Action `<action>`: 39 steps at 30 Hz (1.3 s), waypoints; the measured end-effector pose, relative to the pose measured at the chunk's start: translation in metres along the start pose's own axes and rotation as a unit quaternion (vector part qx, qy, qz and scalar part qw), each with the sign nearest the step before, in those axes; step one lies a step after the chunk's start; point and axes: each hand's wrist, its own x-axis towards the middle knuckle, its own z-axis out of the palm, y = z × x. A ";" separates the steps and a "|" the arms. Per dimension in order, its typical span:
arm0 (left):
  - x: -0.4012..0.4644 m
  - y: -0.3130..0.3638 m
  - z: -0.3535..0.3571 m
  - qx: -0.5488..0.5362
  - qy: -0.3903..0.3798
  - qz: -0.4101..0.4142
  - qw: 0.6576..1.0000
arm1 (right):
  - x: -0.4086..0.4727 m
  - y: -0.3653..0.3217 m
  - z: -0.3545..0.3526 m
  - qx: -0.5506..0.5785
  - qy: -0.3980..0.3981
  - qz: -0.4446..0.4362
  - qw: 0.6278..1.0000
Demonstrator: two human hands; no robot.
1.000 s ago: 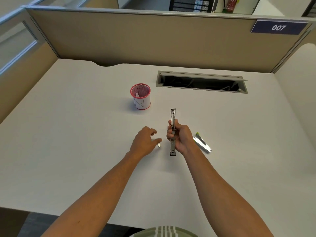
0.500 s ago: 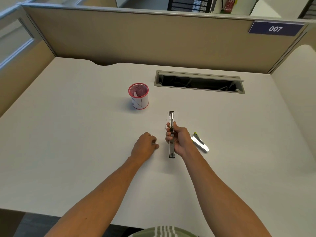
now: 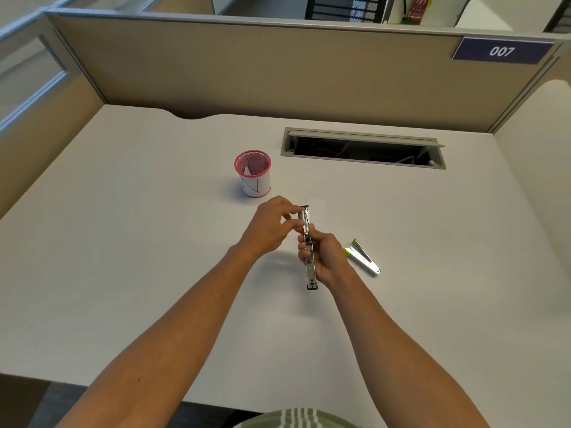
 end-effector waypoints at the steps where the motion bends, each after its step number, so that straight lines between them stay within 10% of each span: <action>1: 0.002 0.002 0.000 0.012 -0.020 0.002 1.000 | 0.000 0.000 0.001 0.000 -0.003 0.000 1.000; 26: 0.010 0.014 0.005 0.041 -0.081 -0.068 0.993 | -0.005 -0.002 0.002 0.022 -0.020 0.022 0.999; 39: 0.005 -0.001 0.005 -0.212 -0.130 -0.228 0.941 | -0.003 -0.001 0.000 0.007 -0.013 0.040 0.999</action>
